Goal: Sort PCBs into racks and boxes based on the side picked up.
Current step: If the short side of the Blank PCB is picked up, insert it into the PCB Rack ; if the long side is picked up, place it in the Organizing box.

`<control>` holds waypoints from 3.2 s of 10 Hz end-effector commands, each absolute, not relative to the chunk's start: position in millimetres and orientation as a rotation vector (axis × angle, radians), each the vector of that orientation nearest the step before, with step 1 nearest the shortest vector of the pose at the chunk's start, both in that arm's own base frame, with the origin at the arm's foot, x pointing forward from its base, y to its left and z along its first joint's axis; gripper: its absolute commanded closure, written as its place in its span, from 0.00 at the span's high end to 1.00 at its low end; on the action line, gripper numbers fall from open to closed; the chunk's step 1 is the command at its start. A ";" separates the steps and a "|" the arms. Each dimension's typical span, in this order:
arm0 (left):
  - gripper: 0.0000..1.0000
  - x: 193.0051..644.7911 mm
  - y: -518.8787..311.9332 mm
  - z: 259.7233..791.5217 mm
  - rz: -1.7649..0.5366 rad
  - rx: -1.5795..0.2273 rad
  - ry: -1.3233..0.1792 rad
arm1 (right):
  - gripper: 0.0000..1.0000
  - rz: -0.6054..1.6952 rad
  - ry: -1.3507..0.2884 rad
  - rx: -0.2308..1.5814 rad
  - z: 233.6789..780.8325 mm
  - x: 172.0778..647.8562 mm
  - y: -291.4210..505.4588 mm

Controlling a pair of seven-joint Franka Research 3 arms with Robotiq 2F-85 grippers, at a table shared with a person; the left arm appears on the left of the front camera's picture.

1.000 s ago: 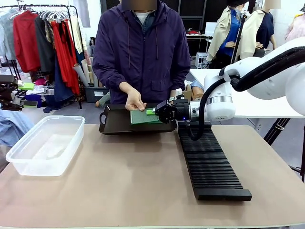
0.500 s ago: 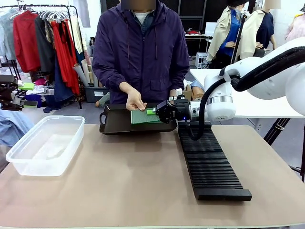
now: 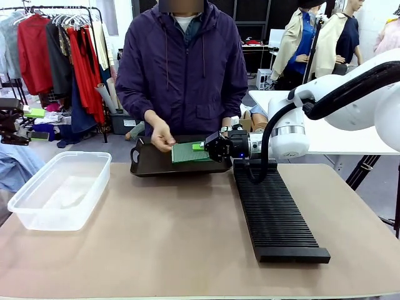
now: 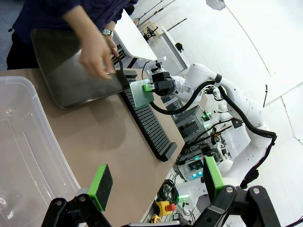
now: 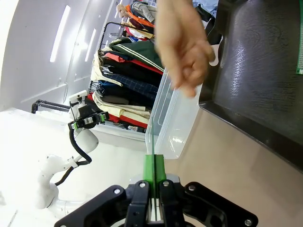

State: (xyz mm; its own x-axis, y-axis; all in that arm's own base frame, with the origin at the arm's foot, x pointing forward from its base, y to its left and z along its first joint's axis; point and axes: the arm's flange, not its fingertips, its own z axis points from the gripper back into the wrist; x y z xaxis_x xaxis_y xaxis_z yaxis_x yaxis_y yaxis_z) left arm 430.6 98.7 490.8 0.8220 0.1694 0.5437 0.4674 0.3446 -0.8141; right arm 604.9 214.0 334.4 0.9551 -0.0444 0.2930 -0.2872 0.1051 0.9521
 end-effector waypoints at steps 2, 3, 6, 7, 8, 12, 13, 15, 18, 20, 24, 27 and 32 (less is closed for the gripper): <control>1.00 428.8 98.9 492.8 -0.210 -1.232 -0.609 | 0.00 0.181 -0.295 1.457 333.6 604.1 215.9; 1.00 428.8 98.9 492.8 -0.210 -1.232 -0.609 | 0.00 0.181 -0.295 1.457 333.6 604.1 215.9; 1.00 428.8 98.9 492.8 -0.210 -1.232 -0.609 | 0.00 0.181 -0.295 1.457 333.6 604.1 215.9; 1.00 428.8 98.9 492.8 -0.210 -1.232 -0.609 | 0.00 0.181 -0.295 1.457 333.6 604.1 215.9; 1.00 428.8 98.9 492.8 -0.210 -1.232 -0.609 | 0.00 0.181 -0.295 1.457 333.6 604.1 215.9; 1.00 428.8 98.9 492.8 -0.210 -1.232 -0.609 | 0.00 0.181 -0.295 1.457 333.6 604.1 215.9; 1.00 428.8 98.9 492.8 -0.210 -1.232 -0.609 | 0.00 0.181 -0.295 1.457 333.6 604.1 215.9; 1.00 428.8 98.9 492.8 -0.210 -1.232 -0.609 | 0.00 0.181 -0.295 1.457 333.6 604.1 215.9; 1.00 428.8 98.9 492.8 -0.210 -1.232 -0.609 | 0.00 0.181 -0.295 1.457 333.6 604.1 215.9; 1.00 428.8 98.9 492.8 -0.210 -1.232 -0.609 | 0.00 0.181 -0.295 1.457 333.6 604.1 215.9; 1.00 428.8 98.9 492.8 -0.210 -1.232 -0.609 | 0.00 0.289 -0.278 1.570 345.1 608.4 193.5; 1.00 428.8 98.9 492.8 -0.210 -1.232 -0.609 | 0.00 0.371 -0.305 1.581 362.2 610.6 152.6; 1.00 428.8 98.9 492.8 -0.210 -1.232 -0.609 | 0.00 0.520 -0.583 1.659 376.4 609.6 79.0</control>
State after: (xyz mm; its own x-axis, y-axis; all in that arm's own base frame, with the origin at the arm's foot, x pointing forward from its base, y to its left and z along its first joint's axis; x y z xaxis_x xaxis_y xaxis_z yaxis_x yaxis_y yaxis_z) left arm 430.5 99.1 490.8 0.8219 0.1700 0.5436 0.4672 0.3447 -0.8142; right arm 614.8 83.3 376.6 0.8109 -0.0720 0.5807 -0.5851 -0.0873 0.8063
